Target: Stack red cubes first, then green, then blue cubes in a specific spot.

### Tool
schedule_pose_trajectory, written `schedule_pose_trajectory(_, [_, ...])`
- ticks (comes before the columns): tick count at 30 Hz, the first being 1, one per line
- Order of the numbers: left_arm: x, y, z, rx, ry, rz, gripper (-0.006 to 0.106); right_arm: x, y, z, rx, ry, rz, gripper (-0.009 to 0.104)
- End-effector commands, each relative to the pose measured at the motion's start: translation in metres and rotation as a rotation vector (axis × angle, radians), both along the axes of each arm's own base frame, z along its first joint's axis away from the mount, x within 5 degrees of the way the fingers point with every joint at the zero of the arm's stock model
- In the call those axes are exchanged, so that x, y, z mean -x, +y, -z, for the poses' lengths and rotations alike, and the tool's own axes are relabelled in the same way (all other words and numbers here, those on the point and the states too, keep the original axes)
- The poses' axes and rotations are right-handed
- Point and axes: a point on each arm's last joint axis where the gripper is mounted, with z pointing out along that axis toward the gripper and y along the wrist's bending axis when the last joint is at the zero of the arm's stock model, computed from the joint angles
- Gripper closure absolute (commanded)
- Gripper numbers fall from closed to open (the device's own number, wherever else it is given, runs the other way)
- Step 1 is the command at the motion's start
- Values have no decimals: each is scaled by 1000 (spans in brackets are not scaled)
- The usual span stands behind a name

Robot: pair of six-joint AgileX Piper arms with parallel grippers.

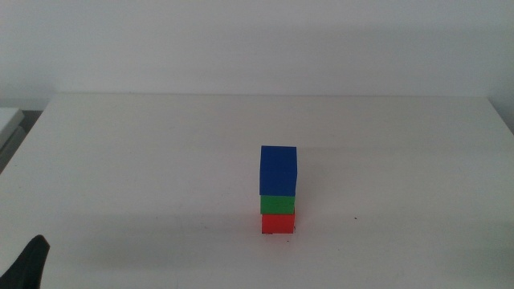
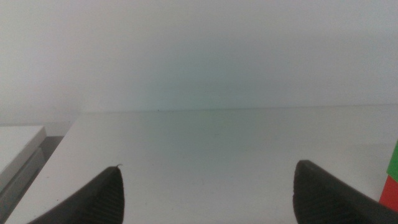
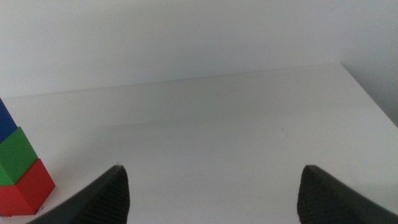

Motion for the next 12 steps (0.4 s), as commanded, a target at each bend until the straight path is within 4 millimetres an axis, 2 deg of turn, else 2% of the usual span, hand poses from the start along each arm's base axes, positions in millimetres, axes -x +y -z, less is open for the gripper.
schedule_pose_trajectory(1, [0,0,-2,2,-22,0,10,0,0,0,2,-12,4,8])
schedule_pose_trajectory(12, [0,0,-2,-17,-24,-2,10,0,0,0,2,-12,4,8])
